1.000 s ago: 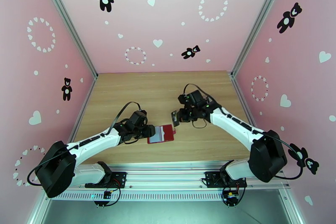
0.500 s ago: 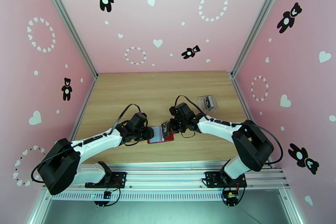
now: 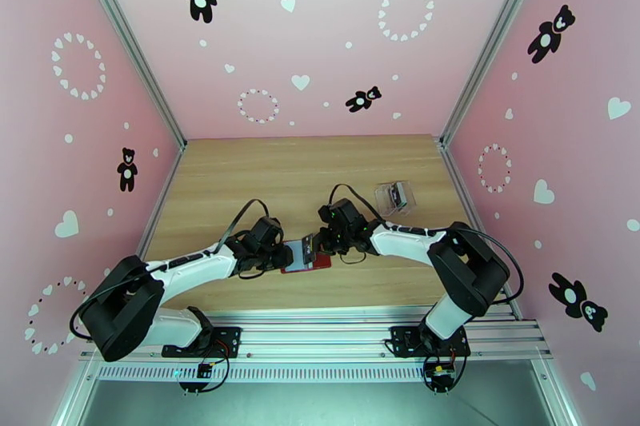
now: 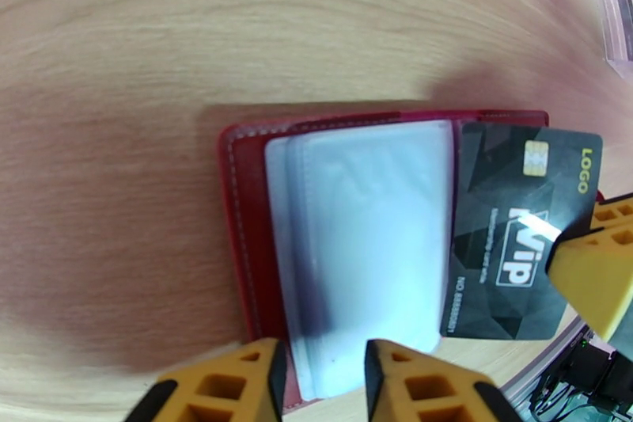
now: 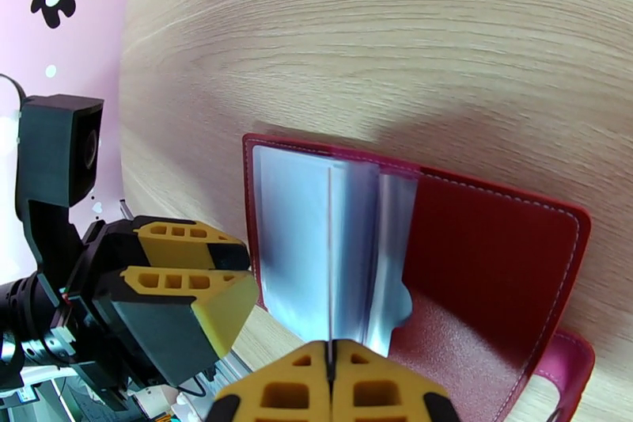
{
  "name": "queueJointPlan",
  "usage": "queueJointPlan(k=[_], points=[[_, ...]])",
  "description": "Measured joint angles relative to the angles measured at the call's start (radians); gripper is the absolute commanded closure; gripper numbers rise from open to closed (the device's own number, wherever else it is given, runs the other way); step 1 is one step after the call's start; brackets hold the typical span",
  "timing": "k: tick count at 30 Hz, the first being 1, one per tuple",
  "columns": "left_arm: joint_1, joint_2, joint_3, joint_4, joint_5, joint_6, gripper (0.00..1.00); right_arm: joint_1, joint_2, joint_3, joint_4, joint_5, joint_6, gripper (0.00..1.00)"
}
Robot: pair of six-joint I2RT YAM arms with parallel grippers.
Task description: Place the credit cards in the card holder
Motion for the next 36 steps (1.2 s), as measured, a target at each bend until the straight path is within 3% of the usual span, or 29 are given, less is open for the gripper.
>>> queueJointPlan(k=[36], points=[[0.0, 0.039, -0.004, 0.0, -0.012, -0.009, 0.81, 0.01, 0.014, -0.037, 0.054, -0.001, 0.025, 1.0]])
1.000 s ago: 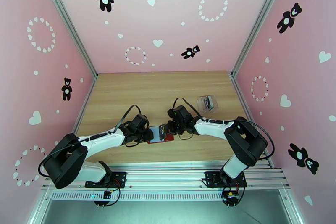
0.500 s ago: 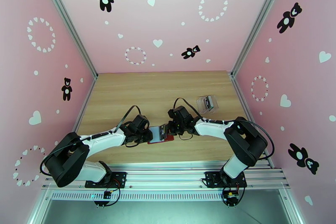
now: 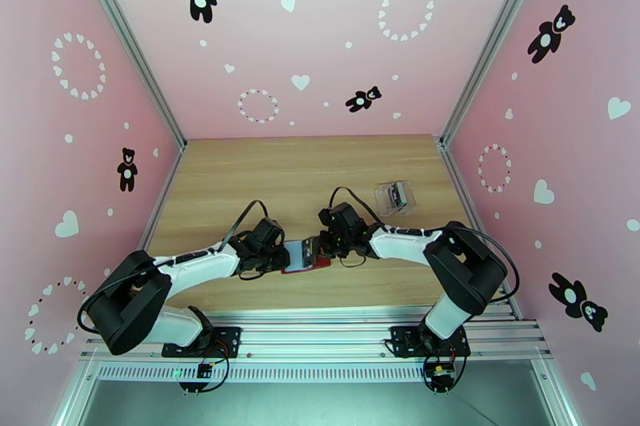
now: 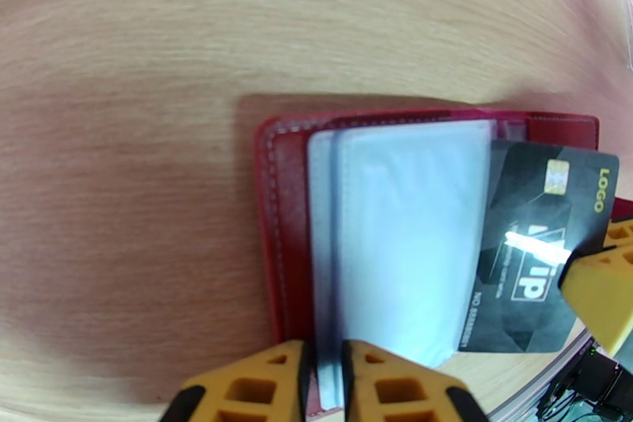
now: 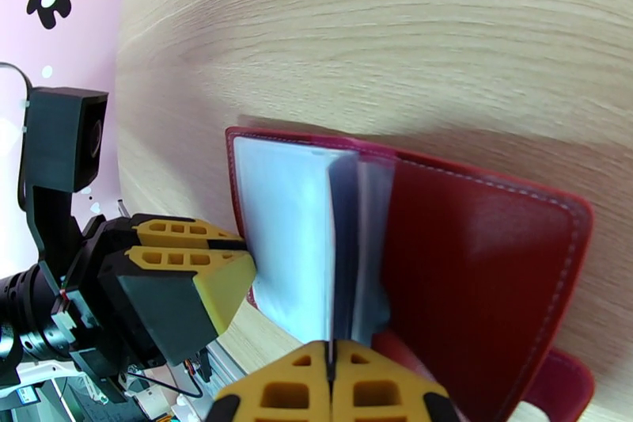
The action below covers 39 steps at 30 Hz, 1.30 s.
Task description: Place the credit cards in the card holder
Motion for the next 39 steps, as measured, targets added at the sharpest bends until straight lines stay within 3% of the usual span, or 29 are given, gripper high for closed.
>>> queueJointPlan(k=[33, 39], points=[[0.0, 0.002, 0.0, 0.0, -0.004, 0.0, 0.81, 0.002, 0.029, 0.001, 0.005, -0.007, -0.013, 1.0], [0.0, 0.002, 0.0, 0.0, -0.004, 0.0, 0.81, 0.003, 0.032, 0.014, -0.028, 0.001, -0.037, 0.8]])
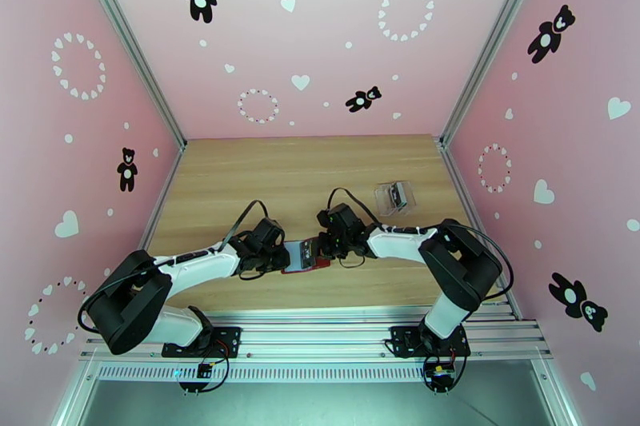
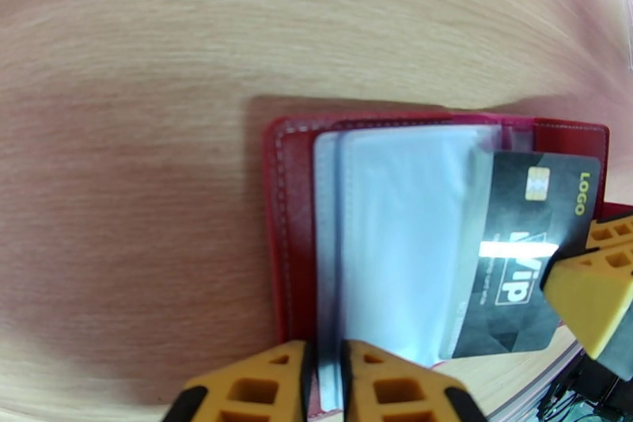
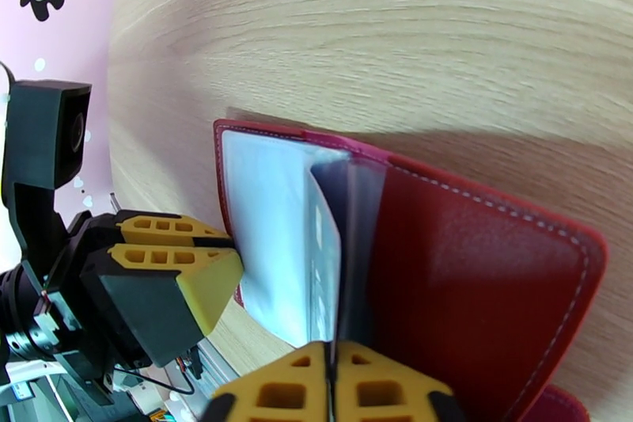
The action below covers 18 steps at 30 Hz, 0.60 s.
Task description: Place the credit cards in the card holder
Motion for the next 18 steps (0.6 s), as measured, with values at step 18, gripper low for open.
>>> queueJointPlan(k=[18], points=[[0.0, 0.0, 0.0, 0.0, 0.0, 0.0, 0.82, 0.005, 0.032, 0.113, -0.242, 0.112, -0.105, 0.65]])
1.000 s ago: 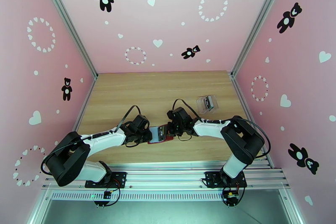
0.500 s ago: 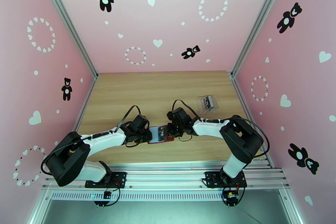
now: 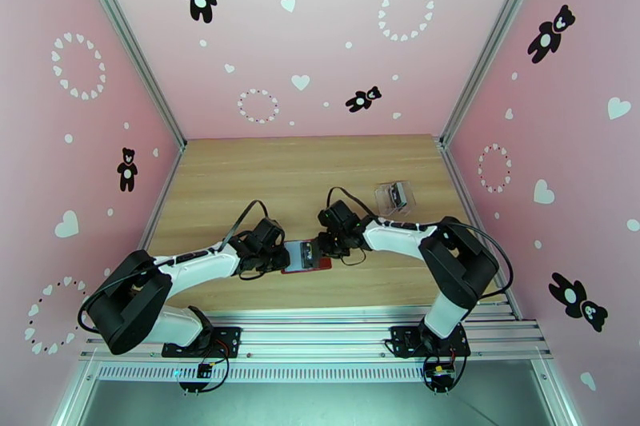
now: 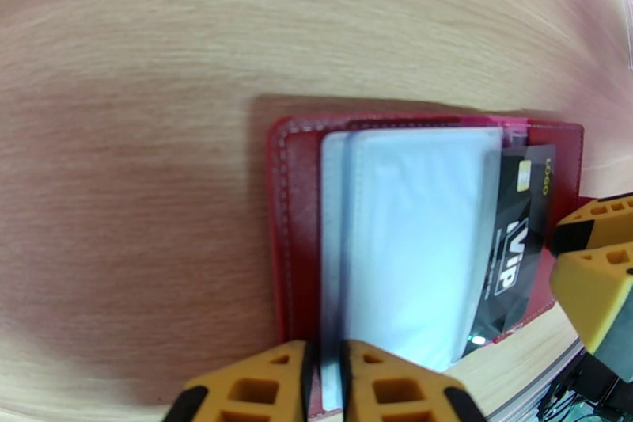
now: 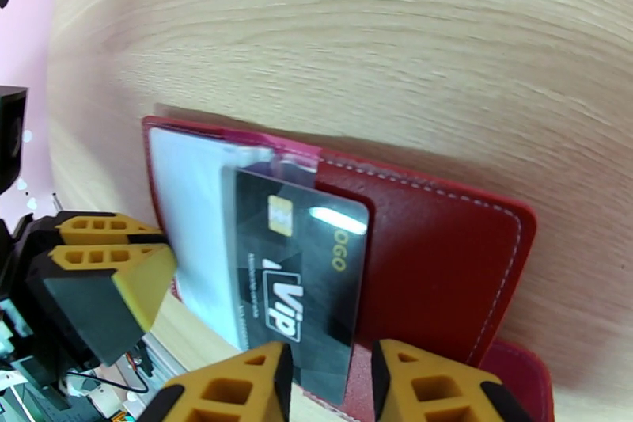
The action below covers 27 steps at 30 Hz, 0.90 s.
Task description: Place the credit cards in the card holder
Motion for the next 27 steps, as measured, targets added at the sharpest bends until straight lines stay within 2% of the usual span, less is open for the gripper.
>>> queueJointPlan(k=[27], points=[[0.0, 0.0, 0.0, 0.0, 0.0, 0.0, 0.82, 0.066, 0.085, 0.104, -0.01, -0.004, 0.002, 0.66]])
